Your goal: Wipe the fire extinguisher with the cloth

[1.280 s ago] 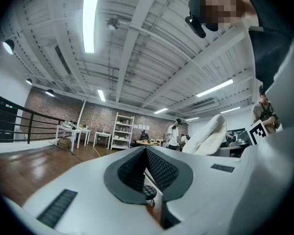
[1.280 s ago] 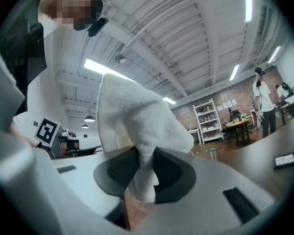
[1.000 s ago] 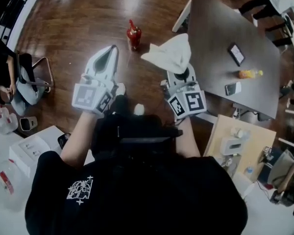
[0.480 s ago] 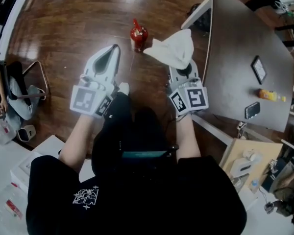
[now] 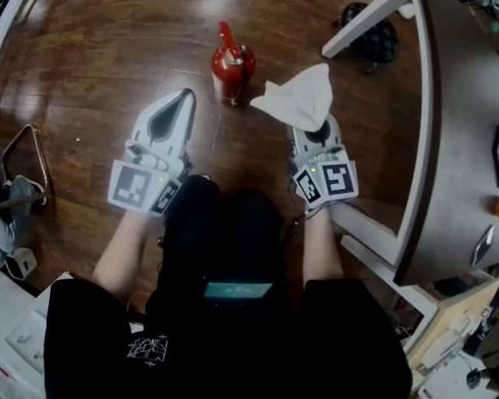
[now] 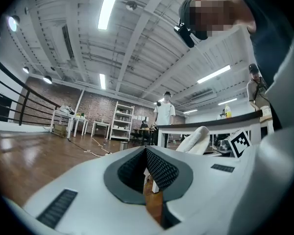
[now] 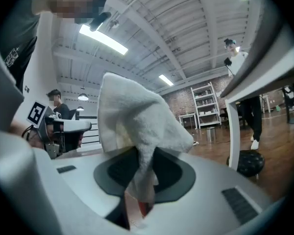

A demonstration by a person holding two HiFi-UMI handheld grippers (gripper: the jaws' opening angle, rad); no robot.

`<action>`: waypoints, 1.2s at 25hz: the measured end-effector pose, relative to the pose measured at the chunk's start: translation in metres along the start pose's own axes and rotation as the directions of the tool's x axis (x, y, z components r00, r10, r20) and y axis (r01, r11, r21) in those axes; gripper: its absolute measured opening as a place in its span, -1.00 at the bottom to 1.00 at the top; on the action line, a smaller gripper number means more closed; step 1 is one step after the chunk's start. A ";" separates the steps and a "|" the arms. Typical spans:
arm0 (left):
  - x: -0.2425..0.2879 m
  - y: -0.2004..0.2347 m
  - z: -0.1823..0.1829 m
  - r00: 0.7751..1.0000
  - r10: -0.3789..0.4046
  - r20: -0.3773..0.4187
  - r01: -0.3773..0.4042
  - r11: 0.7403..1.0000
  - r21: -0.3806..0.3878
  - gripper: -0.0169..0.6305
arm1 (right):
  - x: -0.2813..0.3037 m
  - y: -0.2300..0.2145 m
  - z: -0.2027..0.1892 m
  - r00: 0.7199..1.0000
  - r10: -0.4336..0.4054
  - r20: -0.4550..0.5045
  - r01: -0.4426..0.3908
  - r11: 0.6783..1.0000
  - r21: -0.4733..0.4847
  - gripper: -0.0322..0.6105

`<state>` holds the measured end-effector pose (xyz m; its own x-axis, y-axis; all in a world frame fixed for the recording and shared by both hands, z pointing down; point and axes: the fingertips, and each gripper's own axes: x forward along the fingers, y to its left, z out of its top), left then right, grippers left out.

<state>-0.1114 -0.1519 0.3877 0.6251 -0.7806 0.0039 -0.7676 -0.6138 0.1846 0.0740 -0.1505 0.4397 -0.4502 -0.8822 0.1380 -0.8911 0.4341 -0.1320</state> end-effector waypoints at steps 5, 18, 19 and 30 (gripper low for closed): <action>0.011 0.033 -0.075 1.000 0.015 0.017 -0.015 0.999 0.038 -0.94 | 0.039 -0.013 -0.088 0.998 0.035 -0.044 -0.036 0.999 -0.012 -0.56; 0.007 0.052 -0.110 0.996 0.072 0.044 -0.074 0.996 0.039 -0.94 | 0.138 0.000 -0.156 0.932 0.247 -0.267 -0.260 0.966 -0.015 -0.56; 0.007 0.052 -0.109 0.996 0.072 0.043 -0.074 0.996 0.042 -0.94 | 0.143 -0.001 -0.156 0.931 0.253 -0.264 -0.263 0.965 -0.003 -0.56; 0.004 0.054 -0.111 0.995 0.086 0.054 -0.088 0.995 0.036 -0.94 | 0.135 -0.017 -0.272 0.882 0.232 -0.411 -0.227 0.972 0.064 -0.57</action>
<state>-0.1345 -0.1743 0.5071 0.5484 -0.8356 -0.0332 -0.8241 -0.5468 0.1478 0.0127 -0.2277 0.7272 -0.6273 -0.6021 0.4940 -0.7605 0.6102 -0.2220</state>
